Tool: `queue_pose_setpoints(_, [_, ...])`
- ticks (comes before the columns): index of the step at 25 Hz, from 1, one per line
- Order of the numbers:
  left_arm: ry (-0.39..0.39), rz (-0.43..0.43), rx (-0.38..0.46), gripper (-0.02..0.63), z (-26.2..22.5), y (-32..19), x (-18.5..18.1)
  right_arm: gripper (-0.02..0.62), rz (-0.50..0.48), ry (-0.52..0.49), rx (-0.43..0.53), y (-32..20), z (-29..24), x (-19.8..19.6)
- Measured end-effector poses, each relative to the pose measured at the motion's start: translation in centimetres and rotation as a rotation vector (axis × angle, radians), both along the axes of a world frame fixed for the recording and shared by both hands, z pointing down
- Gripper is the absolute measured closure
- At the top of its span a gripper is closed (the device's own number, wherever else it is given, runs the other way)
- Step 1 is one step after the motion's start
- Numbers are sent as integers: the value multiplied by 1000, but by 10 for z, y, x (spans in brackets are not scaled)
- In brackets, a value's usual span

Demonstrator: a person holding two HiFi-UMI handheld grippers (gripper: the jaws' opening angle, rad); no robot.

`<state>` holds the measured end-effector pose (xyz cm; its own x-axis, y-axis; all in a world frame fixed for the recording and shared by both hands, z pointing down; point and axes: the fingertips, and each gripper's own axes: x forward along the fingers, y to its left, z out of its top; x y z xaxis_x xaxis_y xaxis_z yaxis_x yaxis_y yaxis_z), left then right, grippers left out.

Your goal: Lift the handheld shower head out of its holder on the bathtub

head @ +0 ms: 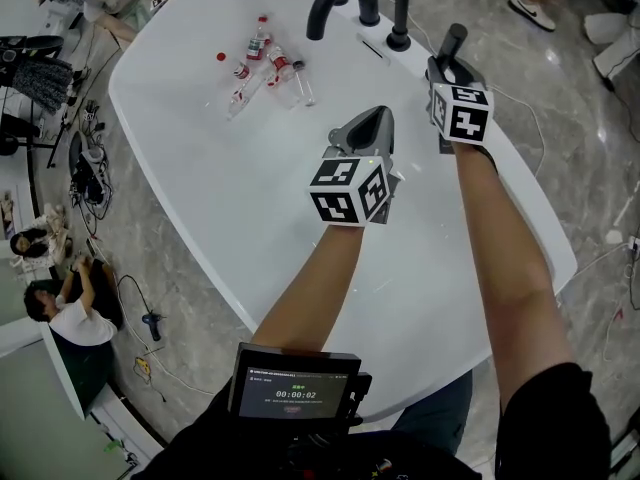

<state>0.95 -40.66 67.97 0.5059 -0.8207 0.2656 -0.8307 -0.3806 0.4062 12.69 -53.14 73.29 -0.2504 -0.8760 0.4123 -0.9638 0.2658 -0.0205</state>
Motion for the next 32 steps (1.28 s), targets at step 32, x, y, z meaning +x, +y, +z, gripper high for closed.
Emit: queue_pose_setpoints(32, [77,74,247,606,-363,123,14,445,-4,-39,371,196,-453,-18])
